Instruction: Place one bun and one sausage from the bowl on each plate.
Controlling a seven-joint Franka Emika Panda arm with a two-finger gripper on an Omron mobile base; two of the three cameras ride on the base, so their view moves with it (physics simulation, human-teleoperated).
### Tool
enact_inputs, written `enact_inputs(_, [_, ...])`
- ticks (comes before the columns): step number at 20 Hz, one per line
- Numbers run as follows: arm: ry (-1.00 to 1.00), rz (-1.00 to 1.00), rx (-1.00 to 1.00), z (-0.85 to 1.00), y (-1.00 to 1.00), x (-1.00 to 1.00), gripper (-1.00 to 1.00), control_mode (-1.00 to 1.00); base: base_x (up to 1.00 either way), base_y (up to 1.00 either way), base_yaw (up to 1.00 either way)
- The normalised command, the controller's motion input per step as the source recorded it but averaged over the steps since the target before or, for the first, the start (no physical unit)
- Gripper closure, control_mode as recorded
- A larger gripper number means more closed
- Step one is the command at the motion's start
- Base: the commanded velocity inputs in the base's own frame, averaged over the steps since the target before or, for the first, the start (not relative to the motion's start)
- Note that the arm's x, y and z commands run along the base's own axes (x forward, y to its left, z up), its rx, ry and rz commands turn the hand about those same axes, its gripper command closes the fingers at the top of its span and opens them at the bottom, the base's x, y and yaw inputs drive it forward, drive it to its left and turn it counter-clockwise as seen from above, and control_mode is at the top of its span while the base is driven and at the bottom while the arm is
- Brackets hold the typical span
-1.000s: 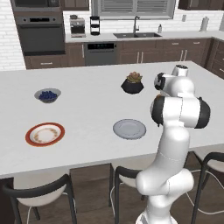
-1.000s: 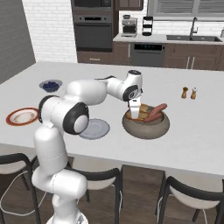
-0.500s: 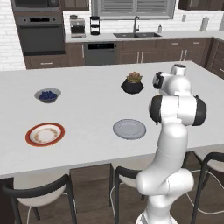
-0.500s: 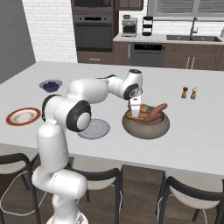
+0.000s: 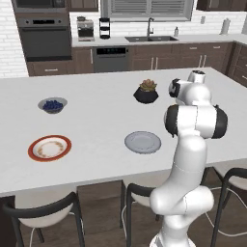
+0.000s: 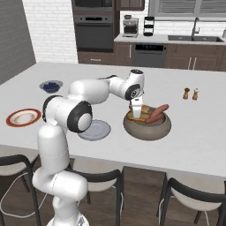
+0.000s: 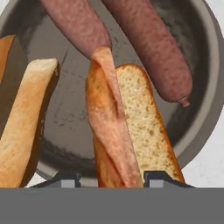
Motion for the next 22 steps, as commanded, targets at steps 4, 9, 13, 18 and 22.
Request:
enact_inputs(4, [0.00,0.00,0.00,0.00,0.00,0.00,1.00,-1.00,0.00,0.00,0.00])
enact_inputs(9, [0.05,0.00,0.00,0.28,0.02,0.00,1.00,-1.00,0.00,0.00,0.00])
enact_inputs(13, [0.12,0.08,0.03,0.41,0.21,-0.03,1.00,-1.00,0.00,0.00,0.00])
enact_inputs(18, [0.10,0.17,0.00,0.16,0.54,-0.49,1.00,-1.00,0.00,0.00,0.00])
enact_inputs(22, [0.10,0.34,0.00,0.15,0.59,-0.69,1.00,-1.00,0.00,0.00,0.00])
